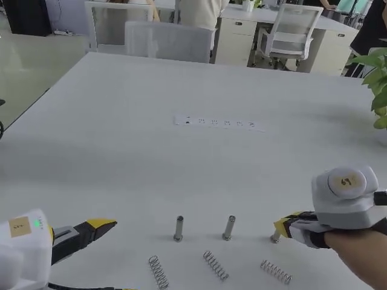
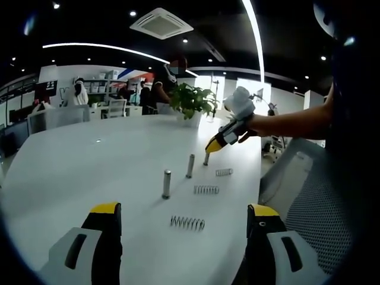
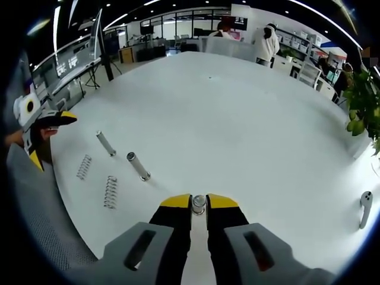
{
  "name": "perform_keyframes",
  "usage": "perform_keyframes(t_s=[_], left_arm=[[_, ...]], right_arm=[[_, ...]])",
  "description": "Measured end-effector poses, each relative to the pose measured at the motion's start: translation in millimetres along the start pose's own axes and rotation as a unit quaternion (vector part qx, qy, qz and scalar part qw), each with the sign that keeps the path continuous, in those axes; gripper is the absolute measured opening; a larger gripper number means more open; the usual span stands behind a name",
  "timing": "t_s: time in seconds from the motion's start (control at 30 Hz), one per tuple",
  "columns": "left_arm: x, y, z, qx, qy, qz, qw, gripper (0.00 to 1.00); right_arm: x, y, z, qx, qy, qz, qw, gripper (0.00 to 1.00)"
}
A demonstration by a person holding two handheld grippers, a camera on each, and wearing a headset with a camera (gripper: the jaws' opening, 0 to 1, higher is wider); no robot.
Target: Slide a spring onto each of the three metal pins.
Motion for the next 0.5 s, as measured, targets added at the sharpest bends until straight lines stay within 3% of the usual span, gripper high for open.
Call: perform_keyframes(t_s=[0.5], left_arm=[[2.5,3.9,-0.9,0.001,-0.001,0.003,1.0,0.84]], right_arm=[[-0.6,4.9,2.7,-0.007,0.003,-0.004,1.0,0.1]])
Point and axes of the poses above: the centre of the closed fingertips' face, and the gripper's own axes: y roughly backward along the fingers, x roughly to its left, z roughly out of its top, the point moved 10 cm from there along y, roughly backward along the fingers, and after that the axes turned 12 degrees about -z, right-handed, at the moved point
